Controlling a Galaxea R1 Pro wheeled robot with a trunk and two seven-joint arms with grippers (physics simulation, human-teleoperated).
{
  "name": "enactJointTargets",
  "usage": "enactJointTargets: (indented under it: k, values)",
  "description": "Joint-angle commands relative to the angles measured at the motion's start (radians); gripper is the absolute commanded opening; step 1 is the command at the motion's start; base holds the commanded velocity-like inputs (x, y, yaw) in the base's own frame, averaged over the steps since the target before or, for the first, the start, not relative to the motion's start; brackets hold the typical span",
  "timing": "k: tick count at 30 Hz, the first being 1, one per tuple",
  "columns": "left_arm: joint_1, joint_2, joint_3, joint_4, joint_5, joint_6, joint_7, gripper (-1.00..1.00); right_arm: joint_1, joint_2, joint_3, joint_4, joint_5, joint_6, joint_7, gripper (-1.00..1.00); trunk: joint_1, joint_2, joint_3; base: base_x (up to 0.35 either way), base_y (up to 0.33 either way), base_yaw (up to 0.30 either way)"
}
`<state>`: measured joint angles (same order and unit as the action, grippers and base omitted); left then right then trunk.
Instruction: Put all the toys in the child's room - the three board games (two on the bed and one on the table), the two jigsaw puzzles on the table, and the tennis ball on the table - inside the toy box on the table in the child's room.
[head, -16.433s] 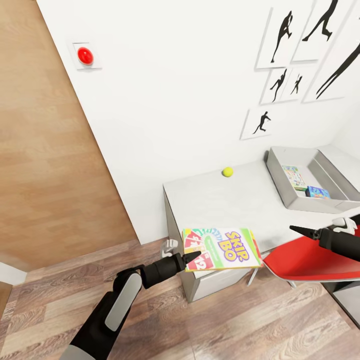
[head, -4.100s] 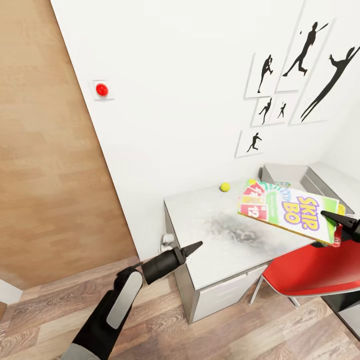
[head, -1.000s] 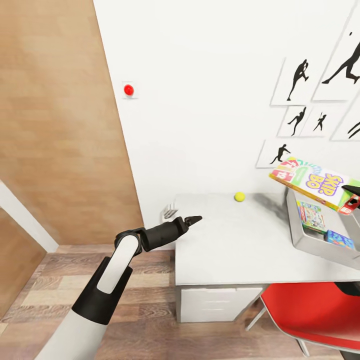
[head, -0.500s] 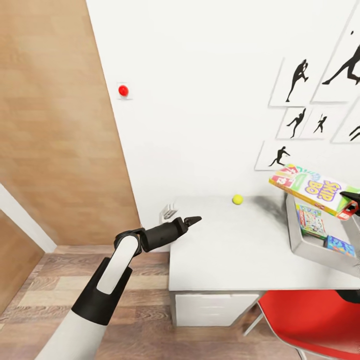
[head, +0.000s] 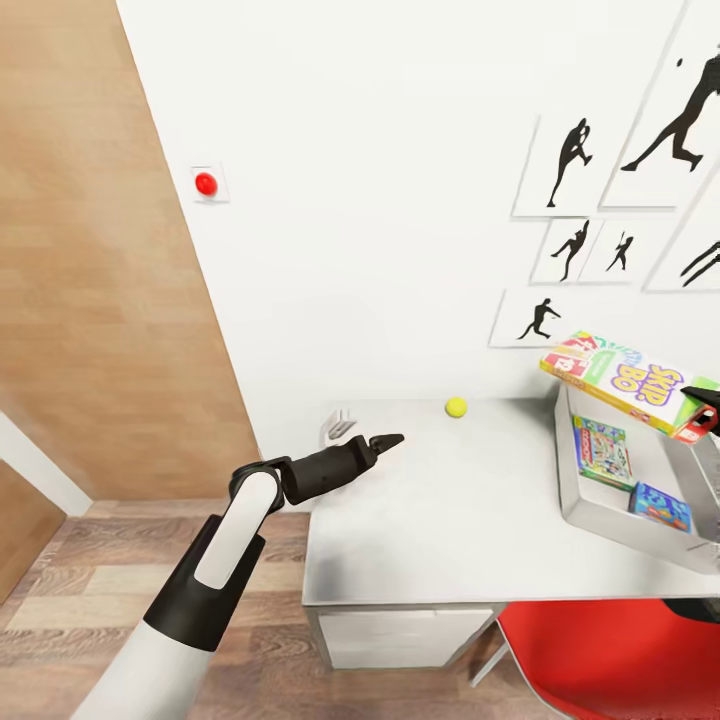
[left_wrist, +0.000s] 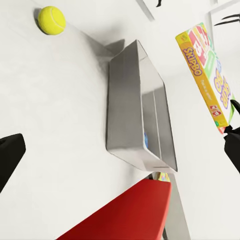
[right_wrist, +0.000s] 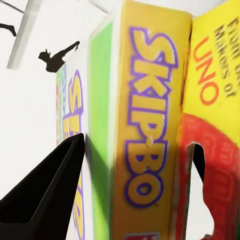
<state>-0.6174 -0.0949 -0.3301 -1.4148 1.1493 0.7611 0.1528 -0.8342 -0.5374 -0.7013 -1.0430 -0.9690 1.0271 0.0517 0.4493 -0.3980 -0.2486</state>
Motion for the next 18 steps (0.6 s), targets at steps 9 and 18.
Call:
enactJointTargets:
  k: [9, 18]
  values:
    - [-0.001, 0.0, 0.0, -0.001, 0.01, 0.003, 0.01, 1.0, 0.0, 0.008, -0.046, 0.001, 0.007, 0.003, -0.002, -1.0, 0.001, -0.002, -0.002, 0.011, -0.017, -0.055]
    - [-0.001, 0.0, 0.0, -0.001, 0.01, 0.003, 0.01, 1.0, 0.0, 0.01, -0.066, 0.0, 0.007, 0.004, -0.004, -1.0, 0.001, -0.002, -0.002, 0.001, -0.001, -0.007]
